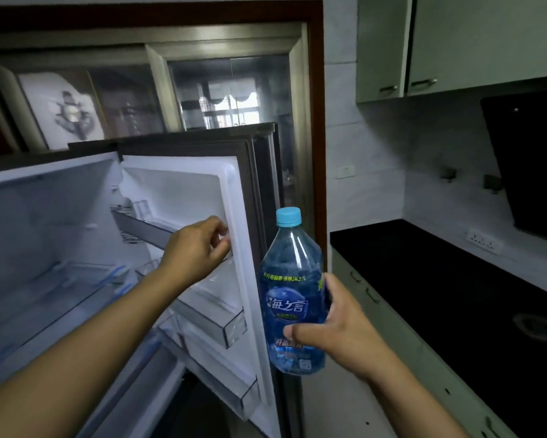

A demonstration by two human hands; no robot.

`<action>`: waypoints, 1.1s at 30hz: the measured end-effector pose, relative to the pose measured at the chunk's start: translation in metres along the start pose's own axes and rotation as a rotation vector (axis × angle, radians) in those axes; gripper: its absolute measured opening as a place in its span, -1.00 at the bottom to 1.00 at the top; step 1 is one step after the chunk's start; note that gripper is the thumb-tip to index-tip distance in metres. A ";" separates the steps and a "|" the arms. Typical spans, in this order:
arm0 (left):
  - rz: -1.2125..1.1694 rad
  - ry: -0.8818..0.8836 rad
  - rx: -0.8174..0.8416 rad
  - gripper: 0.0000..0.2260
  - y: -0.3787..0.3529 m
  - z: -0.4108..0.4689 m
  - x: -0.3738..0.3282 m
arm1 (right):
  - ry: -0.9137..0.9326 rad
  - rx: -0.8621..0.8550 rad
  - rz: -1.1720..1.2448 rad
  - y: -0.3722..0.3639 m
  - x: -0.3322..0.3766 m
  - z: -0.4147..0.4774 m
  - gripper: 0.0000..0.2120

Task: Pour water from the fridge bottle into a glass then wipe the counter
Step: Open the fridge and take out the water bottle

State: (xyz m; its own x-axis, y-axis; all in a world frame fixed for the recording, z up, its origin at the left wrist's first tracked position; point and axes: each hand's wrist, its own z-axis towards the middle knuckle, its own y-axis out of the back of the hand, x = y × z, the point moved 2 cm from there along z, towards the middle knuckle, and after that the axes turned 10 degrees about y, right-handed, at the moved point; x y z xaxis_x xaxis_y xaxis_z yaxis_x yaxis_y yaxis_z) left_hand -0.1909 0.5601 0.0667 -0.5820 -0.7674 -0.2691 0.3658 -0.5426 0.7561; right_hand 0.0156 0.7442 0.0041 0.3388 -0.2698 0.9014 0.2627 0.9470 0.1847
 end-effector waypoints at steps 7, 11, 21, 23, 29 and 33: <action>-0.054 -0.021 0.006 -0.76 0.064 -0.053 0.065 | 0.007 0.086 0.110 -0.024 0.007 0.004 -0.44; -0.148 0.133 -0.201 -0.56 0.111 -0.086 0.085 | 0.002 0.172 0.152 -0.049 0.012 0.011 -0.43; 0.272 0.193 -0.585 -0.14 0.193 -0.076 0.080 | -0.036 0.332 0.282 -0.134 0.020 0.030 -0.42; 0.321 0.231 -0.606 -0.18 0.206 -0.081 0.101 | -0.045 0.364 0.285 -0.148 0.019 0.032 -0.44; 0.422 0.302 -0.635 -0.34 0.246 -0.086 0.146 | -0.088 0.437 0.287 -0.183 0.016 0.039 -0.35; 0.474 0.414 -0.639 -0.37 0.262 -0.085 0.178 | -0.099 0.455 0.273 -0.207 0.014 0.043 -0.36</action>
State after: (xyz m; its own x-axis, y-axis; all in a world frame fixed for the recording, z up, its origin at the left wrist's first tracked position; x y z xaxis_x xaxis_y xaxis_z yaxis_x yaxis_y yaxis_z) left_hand -0.1371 0.2519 0.1666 -0.0034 -0.9538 -0.3003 0.9078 -0.1289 0.3991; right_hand -0.0732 0.5524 -0.0049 0.2477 -0.0065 0.9688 -0.2482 0.9662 0.0699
